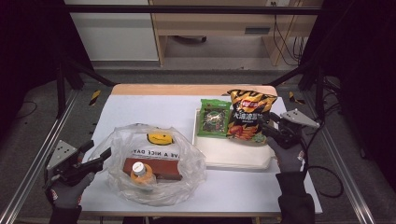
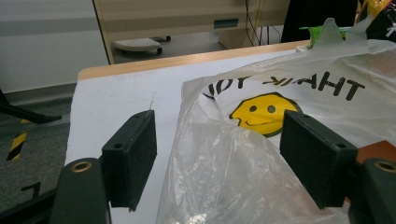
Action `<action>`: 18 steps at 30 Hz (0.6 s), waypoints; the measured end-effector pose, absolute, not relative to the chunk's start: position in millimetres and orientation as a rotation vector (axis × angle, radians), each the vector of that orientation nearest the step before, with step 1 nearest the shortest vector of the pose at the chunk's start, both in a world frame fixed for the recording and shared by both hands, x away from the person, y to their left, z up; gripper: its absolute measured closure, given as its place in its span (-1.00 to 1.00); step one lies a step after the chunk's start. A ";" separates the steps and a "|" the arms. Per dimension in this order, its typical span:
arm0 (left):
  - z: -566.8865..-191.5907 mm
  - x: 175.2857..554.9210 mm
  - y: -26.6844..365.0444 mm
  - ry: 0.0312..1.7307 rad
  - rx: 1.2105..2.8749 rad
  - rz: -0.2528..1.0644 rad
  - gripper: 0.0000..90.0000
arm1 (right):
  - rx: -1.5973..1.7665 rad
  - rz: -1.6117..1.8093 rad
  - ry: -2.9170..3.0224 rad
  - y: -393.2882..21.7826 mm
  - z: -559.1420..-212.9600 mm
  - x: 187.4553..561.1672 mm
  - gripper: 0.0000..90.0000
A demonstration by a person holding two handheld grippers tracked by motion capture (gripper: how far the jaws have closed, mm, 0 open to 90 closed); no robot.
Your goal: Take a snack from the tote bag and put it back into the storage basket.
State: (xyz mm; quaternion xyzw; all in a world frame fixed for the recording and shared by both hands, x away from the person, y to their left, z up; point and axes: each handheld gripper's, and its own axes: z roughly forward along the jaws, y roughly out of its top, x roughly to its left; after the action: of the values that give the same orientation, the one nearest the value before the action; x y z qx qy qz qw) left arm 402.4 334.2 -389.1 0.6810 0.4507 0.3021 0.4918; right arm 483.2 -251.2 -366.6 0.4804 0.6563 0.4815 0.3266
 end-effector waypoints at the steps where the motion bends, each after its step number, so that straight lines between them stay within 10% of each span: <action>1: -388.2 401.6 333.8 1.091 1.653 0.734 -0.35 | 1.252 1.290 1.723 -249.9 -366.3 477.1 0.07; 18: -376.4 389.7 314.5 1.023 1.680 0.703 0.26 | 1.088 1.501 1.885 -194.7 -359.1 435.7 0.07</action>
State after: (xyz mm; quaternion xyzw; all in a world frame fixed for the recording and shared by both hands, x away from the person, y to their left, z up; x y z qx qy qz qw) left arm 389.7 314.5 -376.4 0.6955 0.4235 0.2909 0.5022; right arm 435.7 -194.7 -359.1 0.3990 0.6910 0.5501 0.2464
